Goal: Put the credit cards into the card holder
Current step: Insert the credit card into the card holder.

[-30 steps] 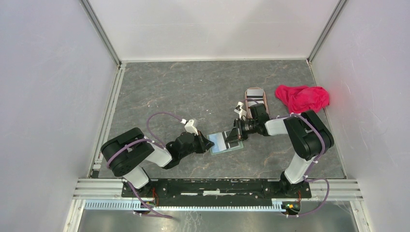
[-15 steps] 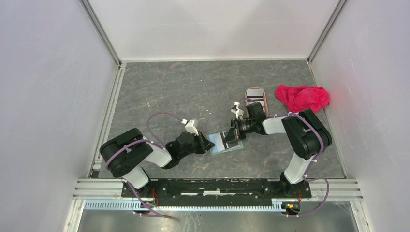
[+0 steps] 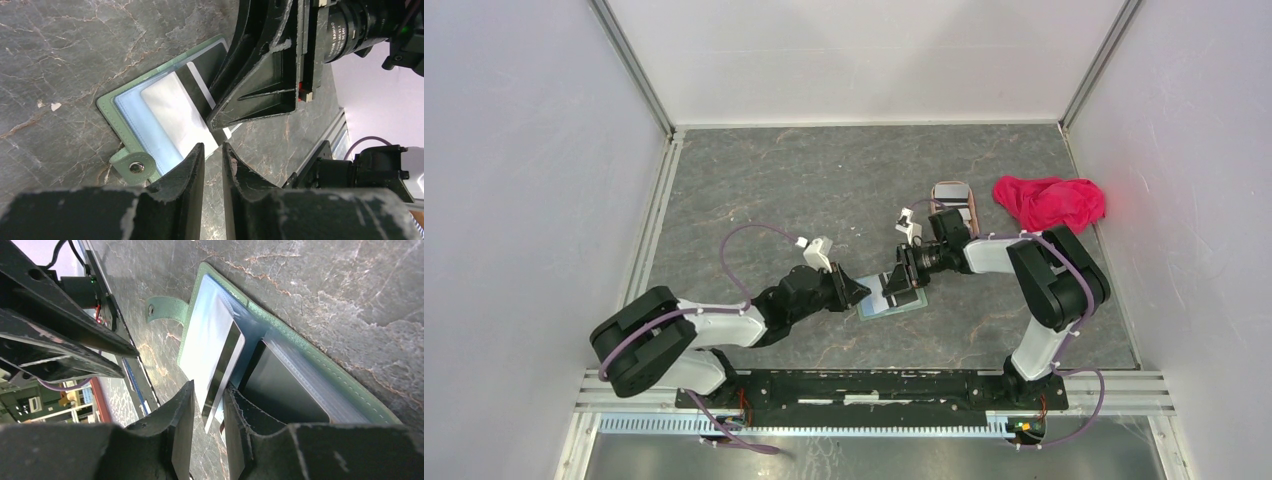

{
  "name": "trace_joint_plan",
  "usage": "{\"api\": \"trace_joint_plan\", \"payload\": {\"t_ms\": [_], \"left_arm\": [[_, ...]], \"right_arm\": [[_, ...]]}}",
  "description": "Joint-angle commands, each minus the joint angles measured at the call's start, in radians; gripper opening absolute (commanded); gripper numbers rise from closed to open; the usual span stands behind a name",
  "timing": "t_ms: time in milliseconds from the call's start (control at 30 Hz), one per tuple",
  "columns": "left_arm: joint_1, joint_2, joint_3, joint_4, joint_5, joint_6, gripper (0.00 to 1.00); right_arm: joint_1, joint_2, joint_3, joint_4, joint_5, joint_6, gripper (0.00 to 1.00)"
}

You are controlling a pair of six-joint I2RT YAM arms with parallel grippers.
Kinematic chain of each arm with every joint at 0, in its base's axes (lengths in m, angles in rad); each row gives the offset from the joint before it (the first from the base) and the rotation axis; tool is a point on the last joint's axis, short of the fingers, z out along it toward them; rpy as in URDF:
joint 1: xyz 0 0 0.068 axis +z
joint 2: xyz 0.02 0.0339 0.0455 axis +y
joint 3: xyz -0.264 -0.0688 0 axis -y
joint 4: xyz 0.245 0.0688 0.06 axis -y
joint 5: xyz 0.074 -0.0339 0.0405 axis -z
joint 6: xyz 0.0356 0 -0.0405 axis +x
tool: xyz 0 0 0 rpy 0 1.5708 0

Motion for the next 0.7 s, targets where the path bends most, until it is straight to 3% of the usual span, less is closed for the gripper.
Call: {"api": "trace_joint_plan", "payload": {"t_ms": [0,667], "left_arm": [[0.000,-0.054,0.026,-0.047,-0.029,0.034,0.27],[0.006,-0.099,0.033,-0.076,-0.054,0.037,0.28]], "right_arm": [[0.005,-0.027,0.030,-0.065,0.088,-0.099,0.34],[0.069,-0.092,0.079,-0.195,0.222,-0.264,0.44]]}}
